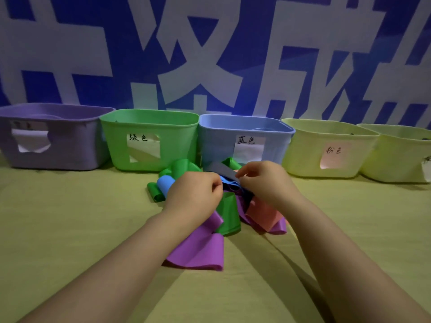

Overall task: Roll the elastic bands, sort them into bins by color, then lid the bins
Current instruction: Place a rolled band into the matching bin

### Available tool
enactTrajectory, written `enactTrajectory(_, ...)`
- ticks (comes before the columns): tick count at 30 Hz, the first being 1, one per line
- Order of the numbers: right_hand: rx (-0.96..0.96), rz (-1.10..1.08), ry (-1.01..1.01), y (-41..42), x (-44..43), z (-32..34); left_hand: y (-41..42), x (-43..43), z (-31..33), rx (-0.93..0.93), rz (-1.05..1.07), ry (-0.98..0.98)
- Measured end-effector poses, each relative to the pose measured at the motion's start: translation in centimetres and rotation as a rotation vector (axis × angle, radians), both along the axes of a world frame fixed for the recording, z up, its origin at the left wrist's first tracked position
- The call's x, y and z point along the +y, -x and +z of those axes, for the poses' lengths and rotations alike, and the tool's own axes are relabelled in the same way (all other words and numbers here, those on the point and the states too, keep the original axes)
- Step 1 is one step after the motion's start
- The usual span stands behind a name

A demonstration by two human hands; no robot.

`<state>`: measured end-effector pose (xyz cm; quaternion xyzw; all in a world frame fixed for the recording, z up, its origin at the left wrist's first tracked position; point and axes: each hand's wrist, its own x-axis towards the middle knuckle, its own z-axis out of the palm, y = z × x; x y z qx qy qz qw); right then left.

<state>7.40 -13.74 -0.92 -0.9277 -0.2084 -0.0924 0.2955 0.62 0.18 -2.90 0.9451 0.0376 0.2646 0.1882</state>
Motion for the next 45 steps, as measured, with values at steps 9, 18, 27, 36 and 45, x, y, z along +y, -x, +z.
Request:
enactTrajectory(9,-0.002,0.038,0.069,-1.0,-1.1,-0.2,0.1,0.2,-0.3,-0.065,-0.042,-0.075)
enactTrajectory(18,0.091,0.336,0.172,0.6,-1.2,0.0,-0.2,0.1,-1.0,-0.023,-0.127,-0.173)
enactTrajectory(27,0.356,0.471,-0.387,1.2,-1.8,1.0,0.4,-0.4,-0.4,-0.297,-0.273,0.132)
enactTrajectory(36,0.349,0.574,-1.008,0.4,-2.4,2.2,0.1,-0.3,0.8,0.147,-0.494,1.289)
enactTrajectory(45,0.368,0.538,-0.907,0.9,-2.4,1.7,0.7,-0.7,1.0,0.317,-0.502,1.414)
